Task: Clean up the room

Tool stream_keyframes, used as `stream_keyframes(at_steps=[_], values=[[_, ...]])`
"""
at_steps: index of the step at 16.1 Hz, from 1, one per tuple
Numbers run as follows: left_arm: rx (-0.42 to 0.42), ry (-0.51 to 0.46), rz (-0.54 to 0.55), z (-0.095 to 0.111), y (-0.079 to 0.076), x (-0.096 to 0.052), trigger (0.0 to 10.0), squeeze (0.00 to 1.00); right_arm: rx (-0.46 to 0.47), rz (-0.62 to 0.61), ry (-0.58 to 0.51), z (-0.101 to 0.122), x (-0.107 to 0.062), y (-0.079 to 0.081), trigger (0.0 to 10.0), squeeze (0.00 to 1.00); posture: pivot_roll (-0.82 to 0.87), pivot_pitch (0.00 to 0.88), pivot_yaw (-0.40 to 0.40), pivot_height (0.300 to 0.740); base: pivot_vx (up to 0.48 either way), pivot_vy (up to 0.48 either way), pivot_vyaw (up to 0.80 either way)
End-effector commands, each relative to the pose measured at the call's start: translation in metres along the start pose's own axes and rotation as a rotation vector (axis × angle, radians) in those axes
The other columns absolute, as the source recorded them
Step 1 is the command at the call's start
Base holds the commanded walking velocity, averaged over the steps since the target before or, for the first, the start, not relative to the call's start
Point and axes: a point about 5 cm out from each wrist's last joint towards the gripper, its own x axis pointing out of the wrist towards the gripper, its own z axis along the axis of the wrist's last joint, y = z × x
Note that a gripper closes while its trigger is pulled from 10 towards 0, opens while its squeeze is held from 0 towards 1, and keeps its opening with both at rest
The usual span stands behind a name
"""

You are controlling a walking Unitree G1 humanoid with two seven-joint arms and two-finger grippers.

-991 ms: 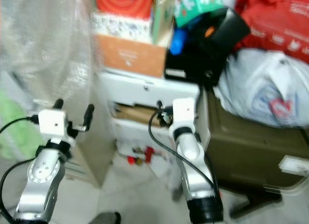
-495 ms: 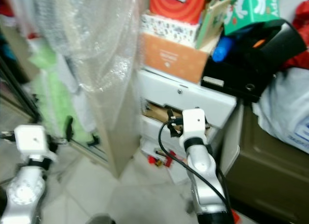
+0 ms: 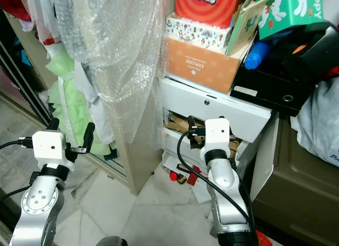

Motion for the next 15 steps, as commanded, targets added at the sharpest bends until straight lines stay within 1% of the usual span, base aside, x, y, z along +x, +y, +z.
stream_keyframes(at_steps=[1, 6, 10, 14, 15], values=[[0.006, 0.012, -0.015, -0.002, -0.001, 0.002, 10.0, 0.0, -0.009, -0.005, 0.002, -0.002, 0.0, -0.001, 10.0, 0.0, 0.06, 0.0, -0.007, 0.74, 0.0, 0.0, 0.44], [0.001, 0.003, -0.018, 0.0, -0.004, 0.008, 10.0, 0.0, -0.008, 0.014, -0.009, 0.001, 0.008, 0.005, 10.0, 0.0, 0.08, 0.0, -0.018, 0.74, 0.0, 0.0, 0.8], [0.002, -0.003, -0.009, 0.0, -0.004, 0.008, 10.0, 0.0, -0.012, 0.015, -0.015, 0.002, 0.013, 0.003, 10.0, 0.0, 0.08, 0.0, -0.025, 0.74, 0.0, 0.0, 0.8], [-0.007, -0.004, -0.008, -0.001, -0.009, 0.008, 10.0, 0.0, -0.015, 0.024, -0.023, 0.003, 0.014, 0.004, 10.0, 0.0, 0.07, 0.0, -0.033, 0.74, 0.0, 0.0, 0.8], [-0.006, -0.001, 0.004, -0.002, -0.01, 0.008, 10.0, 0.0, -0.036, 0.035, -0.039, 0.006, 0.016, 0.006, 10.0, 0.0, 0.07, 0.0, -0.037, 0.74, 0.0, 0.0, 0.8]])
